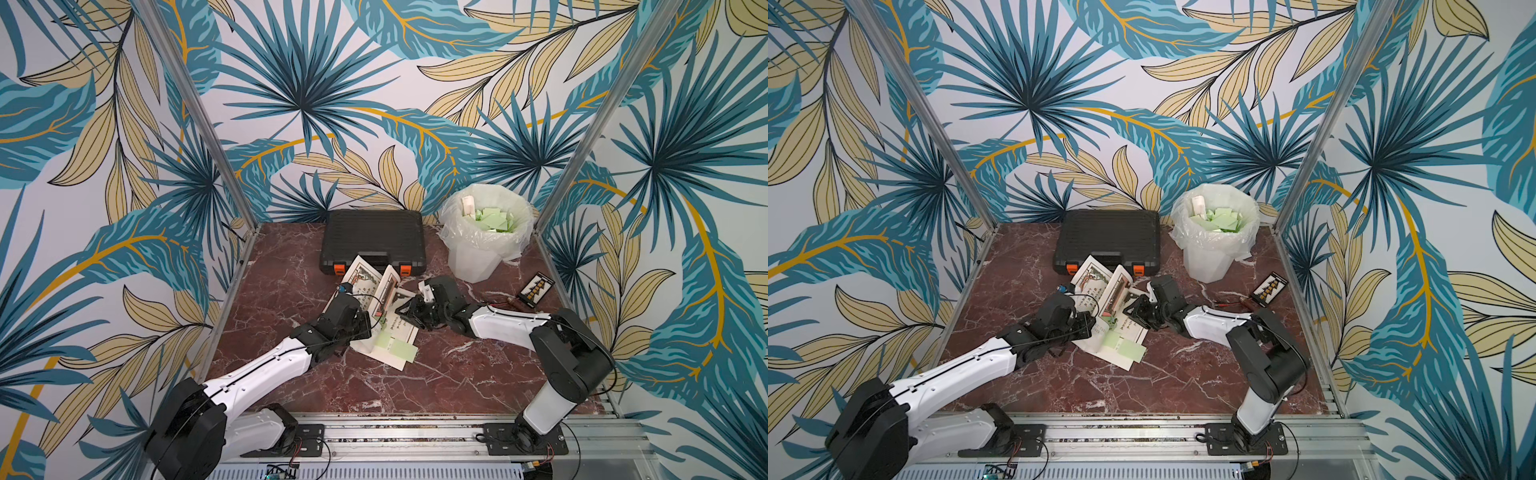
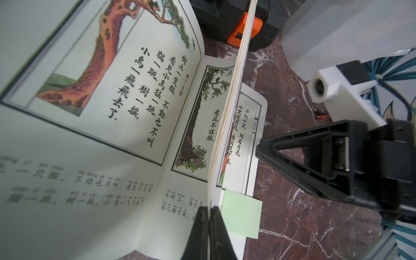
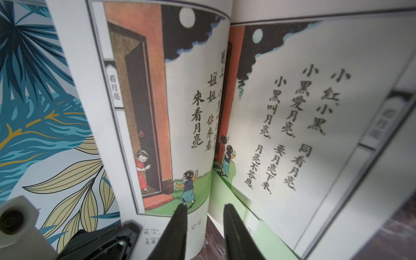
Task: Peel off the used sticky note
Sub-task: Turn the page of the book at the center of the board.
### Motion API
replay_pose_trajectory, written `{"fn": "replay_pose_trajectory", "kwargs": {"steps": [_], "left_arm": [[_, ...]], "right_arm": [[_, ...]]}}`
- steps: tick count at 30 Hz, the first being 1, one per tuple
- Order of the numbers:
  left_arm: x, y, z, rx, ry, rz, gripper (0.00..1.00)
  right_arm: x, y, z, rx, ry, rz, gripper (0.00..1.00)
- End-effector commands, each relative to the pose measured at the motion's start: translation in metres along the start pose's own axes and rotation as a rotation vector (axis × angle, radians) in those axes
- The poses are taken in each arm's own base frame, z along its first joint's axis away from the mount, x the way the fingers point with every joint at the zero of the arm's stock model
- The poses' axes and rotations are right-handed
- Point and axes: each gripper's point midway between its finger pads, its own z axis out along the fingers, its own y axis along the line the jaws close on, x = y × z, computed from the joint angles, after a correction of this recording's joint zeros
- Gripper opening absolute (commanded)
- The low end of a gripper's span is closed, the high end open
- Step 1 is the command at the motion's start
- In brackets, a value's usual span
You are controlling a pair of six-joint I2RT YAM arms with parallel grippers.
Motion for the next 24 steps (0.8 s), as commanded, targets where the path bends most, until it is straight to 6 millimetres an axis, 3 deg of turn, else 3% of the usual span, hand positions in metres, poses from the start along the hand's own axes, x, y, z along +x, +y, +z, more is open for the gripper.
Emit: {"fn": "replay_pose_trajectory", "kwargs": {"steps": [1,5,10,17,21,24], "left_arm": [[-0.004,0.004,-0.003,0.052,-0.018,-0.086,0.00],[-0.010,0.029,-0.007,0.018,-0.053,-0.158,0.00],[-0.015,0.062,-0.008,-0.018,-0.069,-0.224,0.00],[-0.011,0.108,-0.007,-0.124,-0.061,-0.281,0.00],[-0.005,0.138,-0.009,-0.236,-0.054,-0.285,0.01],[-0.003,0.148,-0.008,-0.272,-0.048,-0.278,0.01]], "right_arm": [[0.005,0.007,0.017,-0.017,0.028,-0.022,0.31],[0.015,-0.008,0.038,0.023,0.063,-0.019,0.29],[0.024,-0.037,0.047,0.091,0.083,-0.022,0.28],[0.031,-0.073,0.045,0.172,0.088,-0.031,0.28],[0.030,-0.085,0.037,0.190,0.075,-0.029,0.28],[0.028,-0.092,0.030,0.198,0.069,-0.026,0.28]]}}
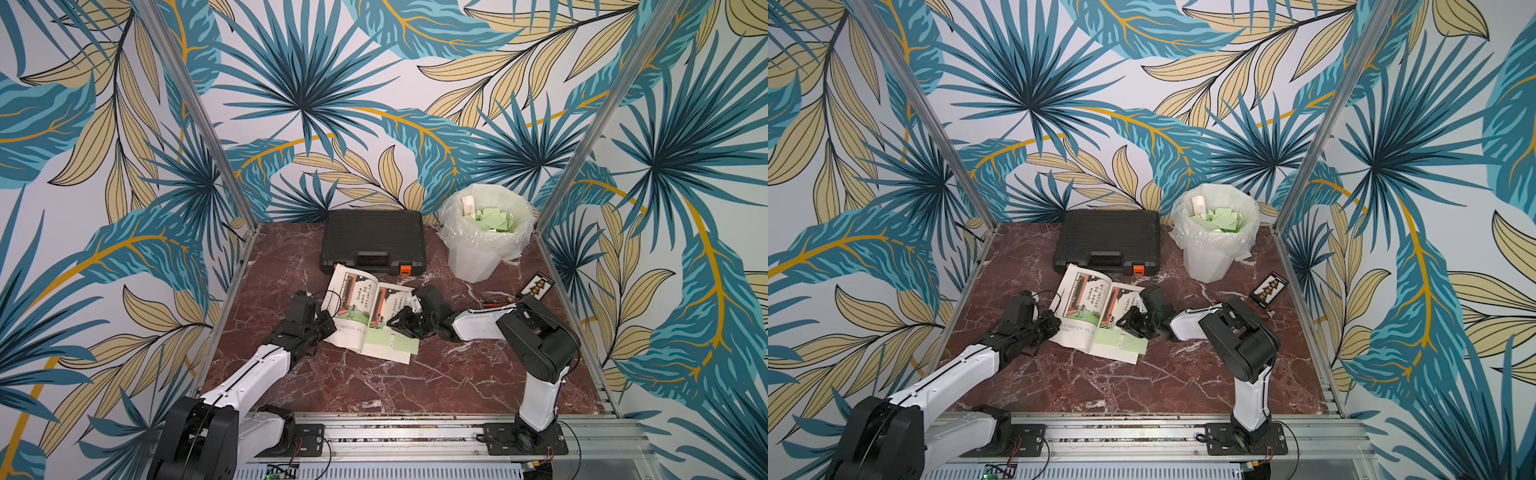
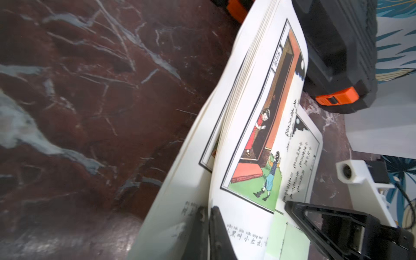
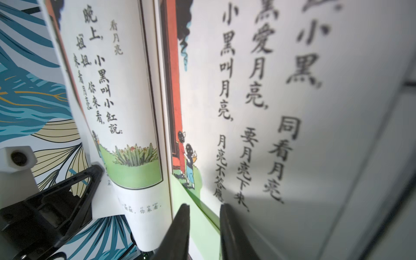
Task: Peel off the used sticky note
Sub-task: Turn the page of the book at the center of the board, then adjust the book at the center of the board.
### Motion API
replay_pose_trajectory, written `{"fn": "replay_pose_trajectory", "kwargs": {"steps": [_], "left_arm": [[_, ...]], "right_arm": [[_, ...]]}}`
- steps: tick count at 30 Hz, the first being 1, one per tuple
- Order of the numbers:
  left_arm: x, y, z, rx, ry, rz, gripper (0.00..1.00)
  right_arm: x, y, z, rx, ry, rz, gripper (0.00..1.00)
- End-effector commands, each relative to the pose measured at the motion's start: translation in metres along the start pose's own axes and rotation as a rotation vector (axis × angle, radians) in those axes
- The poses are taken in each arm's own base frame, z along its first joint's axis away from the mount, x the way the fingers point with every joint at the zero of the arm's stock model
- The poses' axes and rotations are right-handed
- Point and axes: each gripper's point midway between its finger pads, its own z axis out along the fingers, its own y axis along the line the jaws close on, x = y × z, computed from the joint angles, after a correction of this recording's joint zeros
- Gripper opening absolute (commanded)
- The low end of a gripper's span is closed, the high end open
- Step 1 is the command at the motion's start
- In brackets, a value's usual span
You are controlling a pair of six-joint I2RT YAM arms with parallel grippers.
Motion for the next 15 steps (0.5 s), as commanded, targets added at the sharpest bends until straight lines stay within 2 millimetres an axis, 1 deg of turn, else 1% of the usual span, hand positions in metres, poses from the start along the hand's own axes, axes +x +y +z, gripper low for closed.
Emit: {"fn": "replay_pose_trajectory", "kwargs": {"steps": [1,5,8,11,15], "left_arm": [[0.009,0.027,0.004,-0.092,0.018,0.024,0.01],[0.019,0.035,0.007,-0.107,0.044,0.035,0.00],[0.029,0.038,0.008,-0.091,0.073,0.045,0.00],[0.038,0.037,0.009,-0.080,0.103,0.070,0.00],[0.046,0.034,0.010,-0.103,0.124,0.114,0.00]], "right_arm": [[0.011,-0.054,-0.009,0.155,0.017,0.045,0.28],[0.012,-0.063,-0.020,0.164,0.021,0.051,0.27],[0.012,-0.065,-0.028,0.162,0.028,0.040,0.27],[0.012,-0.053,-0.032,0.131,0.050,0.017,0.27],[0.001,-0.026,-0.045,0.104,0.038,-0.039,0.28]]}}
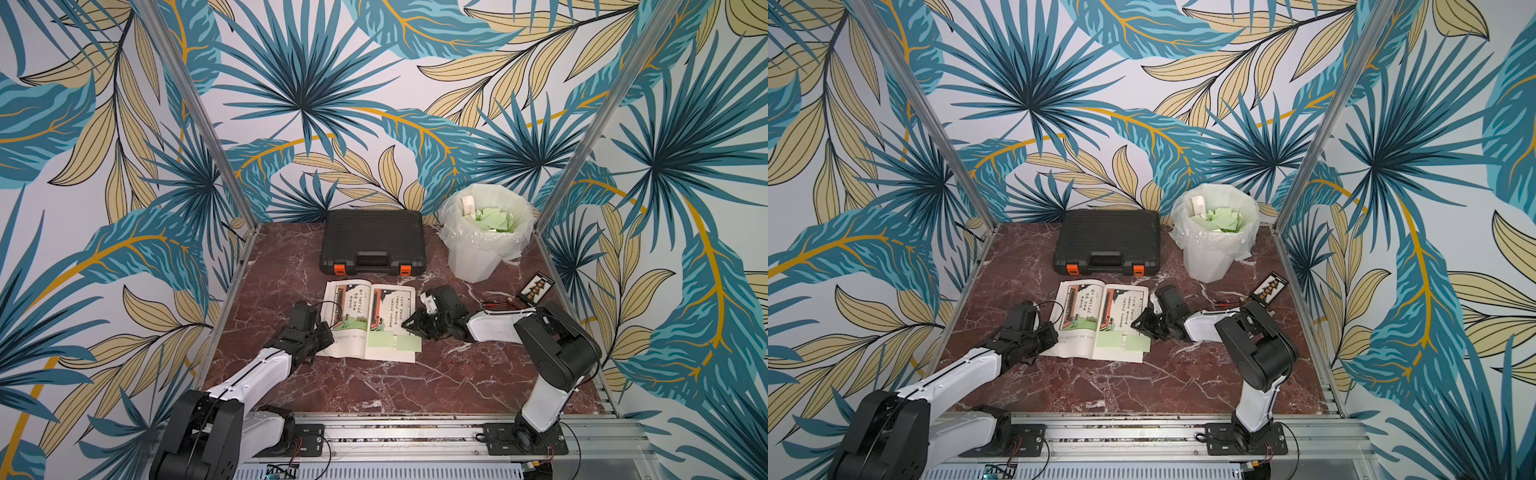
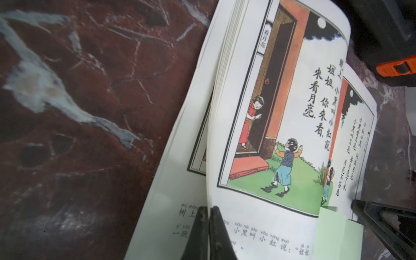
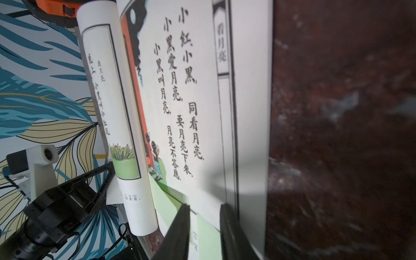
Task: Peel off the used sticky note
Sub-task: Adjust the book at the center of the board.
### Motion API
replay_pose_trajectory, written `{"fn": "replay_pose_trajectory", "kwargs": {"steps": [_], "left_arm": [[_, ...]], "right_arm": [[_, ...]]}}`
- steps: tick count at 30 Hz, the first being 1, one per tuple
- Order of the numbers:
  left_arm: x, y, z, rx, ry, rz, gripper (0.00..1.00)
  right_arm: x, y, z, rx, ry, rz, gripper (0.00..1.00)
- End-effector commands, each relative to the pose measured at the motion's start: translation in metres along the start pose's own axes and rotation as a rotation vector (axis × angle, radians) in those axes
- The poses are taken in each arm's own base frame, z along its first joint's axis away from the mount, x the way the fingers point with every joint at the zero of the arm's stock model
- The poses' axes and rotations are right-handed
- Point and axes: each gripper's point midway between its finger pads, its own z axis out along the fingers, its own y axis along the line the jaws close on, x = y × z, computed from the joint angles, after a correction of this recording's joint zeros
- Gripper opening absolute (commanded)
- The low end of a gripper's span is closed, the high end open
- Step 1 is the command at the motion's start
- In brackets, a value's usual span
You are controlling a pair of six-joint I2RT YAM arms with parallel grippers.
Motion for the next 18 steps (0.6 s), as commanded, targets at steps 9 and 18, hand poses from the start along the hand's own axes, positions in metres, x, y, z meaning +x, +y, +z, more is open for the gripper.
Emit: {"fn": "replay_pose_trajectory", "kwargs": {"steps": [9,18], "left_arm": [[0.024,-0.003,0.010,-0.040,0.090,0.104,0.00],[0.016,-0.020,0.003,-0.022,0.089,0.154,0.00]], "right_arm": [[-0.028,0.073,-0.043,-0.019,-0.009,-0.145,0.28],[-0.044,0.098,-0.027,-0.043,0.018,-0.146,0.27]]}}
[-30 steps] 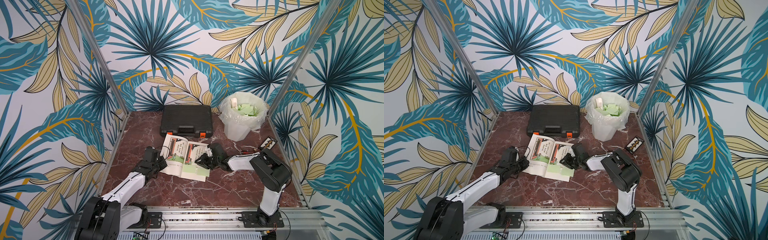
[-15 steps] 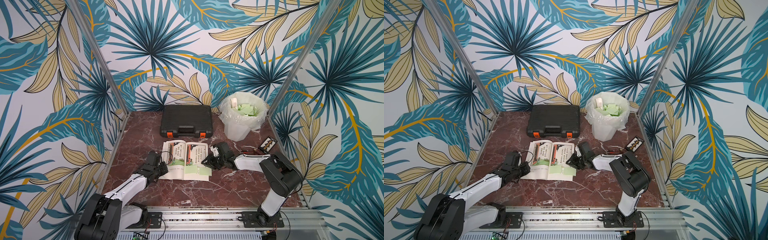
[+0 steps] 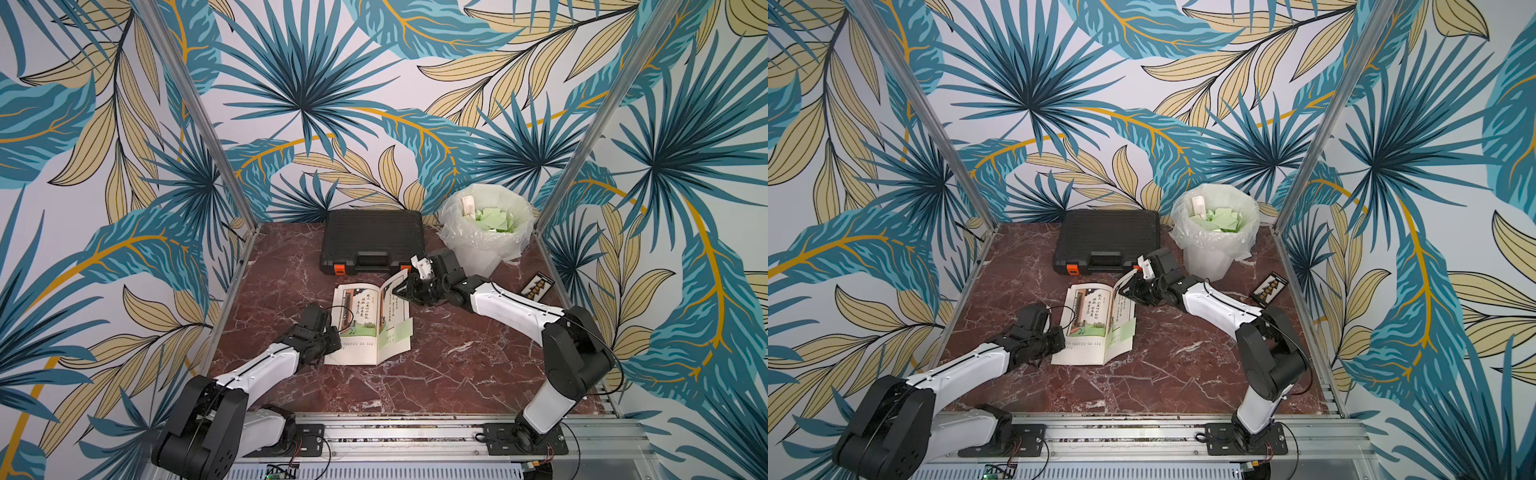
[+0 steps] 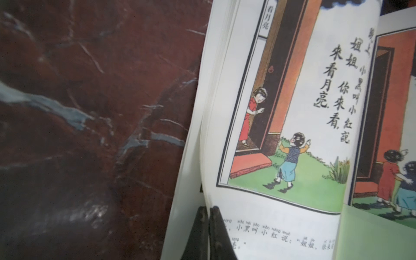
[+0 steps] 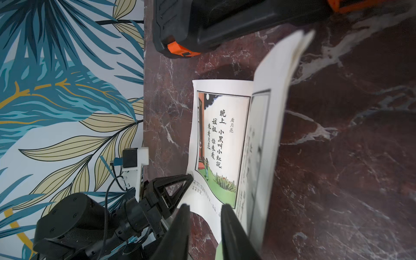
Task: Peel off the used sticky note
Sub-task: Adjust the book at the center of the board.
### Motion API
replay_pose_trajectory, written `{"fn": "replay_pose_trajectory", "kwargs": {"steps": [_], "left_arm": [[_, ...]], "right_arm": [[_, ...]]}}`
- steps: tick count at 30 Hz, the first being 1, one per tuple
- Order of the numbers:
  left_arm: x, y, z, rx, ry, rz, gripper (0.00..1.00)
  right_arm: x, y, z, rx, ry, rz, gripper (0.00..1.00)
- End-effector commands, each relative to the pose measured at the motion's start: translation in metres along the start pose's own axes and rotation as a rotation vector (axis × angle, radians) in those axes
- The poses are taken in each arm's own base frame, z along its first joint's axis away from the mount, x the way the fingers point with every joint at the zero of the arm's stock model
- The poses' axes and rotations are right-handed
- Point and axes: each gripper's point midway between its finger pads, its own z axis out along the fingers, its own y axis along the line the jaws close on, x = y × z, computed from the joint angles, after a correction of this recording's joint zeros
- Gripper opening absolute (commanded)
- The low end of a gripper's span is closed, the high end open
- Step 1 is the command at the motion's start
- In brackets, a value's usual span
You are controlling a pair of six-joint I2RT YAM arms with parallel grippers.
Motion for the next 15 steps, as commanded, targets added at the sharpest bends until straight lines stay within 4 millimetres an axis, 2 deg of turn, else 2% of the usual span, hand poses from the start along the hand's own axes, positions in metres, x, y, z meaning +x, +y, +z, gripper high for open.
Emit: {"fn": "replay_pose_trajectory", "kwargs": {"steps": [1,11,15], "left_arm": [[-0.005,-0.009,-0.005,0.002,0.007,0.047,0.00],[-0.003,-0.018,-0.001,0.023,0.041,0.081,0.02],[0.001,-0.021,0.005,0.036,0.065,0.087,0.04]], "right_arm": [[0.015,-0.022,0.018,0.057,0.082,0.030,0.27],[0.035,-0.055,0.052,0.097,0.169,0.066,0.27],[0.047,-0.062,0.068,0.061,0.213,0.096,0.27]]}}
